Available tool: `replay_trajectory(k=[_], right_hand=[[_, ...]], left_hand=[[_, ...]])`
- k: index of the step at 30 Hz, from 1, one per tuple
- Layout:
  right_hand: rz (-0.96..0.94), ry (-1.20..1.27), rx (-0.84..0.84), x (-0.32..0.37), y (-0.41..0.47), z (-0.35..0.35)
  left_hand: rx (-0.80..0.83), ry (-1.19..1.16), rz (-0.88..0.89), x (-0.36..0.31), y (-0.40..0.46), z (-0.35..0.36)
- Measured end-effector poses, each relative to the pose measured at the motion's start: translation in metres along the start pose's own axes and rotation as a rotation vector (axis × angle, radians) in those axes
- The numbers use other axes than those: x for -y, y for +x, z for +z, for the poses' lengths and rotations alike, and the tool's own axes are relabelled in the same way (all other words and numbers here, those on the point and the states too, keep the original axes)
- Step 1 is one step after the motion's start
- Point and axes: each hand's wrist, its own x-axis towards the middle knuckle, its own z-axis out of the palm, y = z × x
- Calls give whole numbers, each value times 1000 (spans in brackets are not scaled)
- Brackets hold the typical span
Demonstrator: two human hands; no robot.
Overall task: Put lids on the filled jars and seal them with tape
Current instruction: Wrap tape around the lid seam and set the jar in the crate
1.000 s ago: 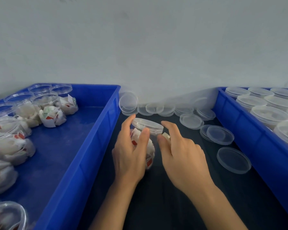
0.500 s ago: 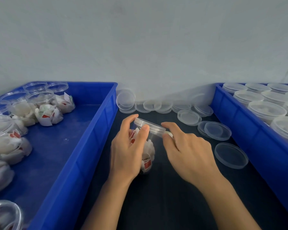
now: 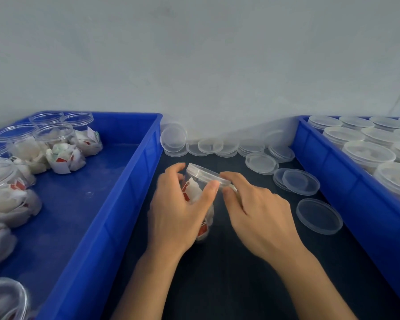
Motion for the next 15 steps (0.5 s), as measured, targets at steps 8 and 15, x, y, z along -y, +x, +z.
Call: replay_trajectory(k=[8, 15], right_hand=[[10, 17, -45, 4, -2, 4], [19, 193, 112, -1, -1, 5]], left_hand=[[-39, 148, 29, -12, -9, 8], [-62, 101, -23, -7, -3, 4]])
